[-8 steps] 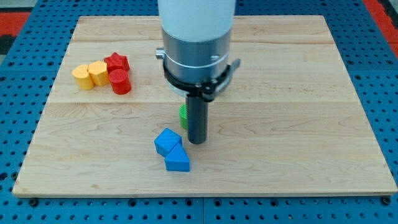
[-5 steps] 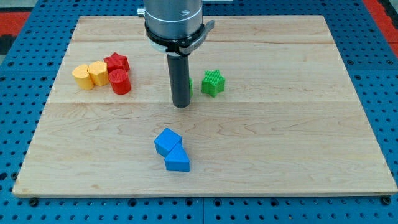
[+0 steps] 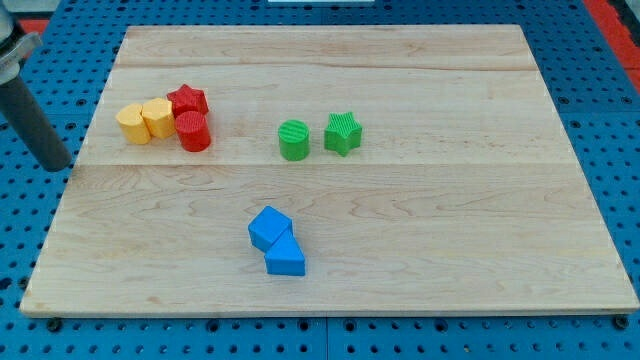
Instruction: Move the yellow heart closer to the blue cube
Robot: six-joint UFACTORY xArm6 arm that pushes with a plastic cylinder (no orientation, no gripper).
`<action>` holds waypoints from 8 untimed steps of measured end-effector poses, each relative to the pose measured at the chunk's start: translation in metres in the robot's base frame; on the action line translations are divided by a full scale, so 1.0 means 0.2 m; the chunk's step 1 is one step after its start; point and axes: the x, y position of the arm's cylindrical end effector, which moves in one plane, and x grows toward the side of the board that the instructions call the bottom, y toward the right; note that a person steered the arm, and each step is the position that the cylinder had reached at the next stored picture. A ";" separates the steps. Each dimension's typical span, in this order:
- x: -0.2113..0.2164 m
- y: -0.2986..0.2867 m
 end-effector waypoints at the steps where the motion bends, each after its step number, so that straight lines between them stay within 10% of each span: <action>1: -0.14 0.00; 3: -0.52 0.04; 8: 0.14 0.58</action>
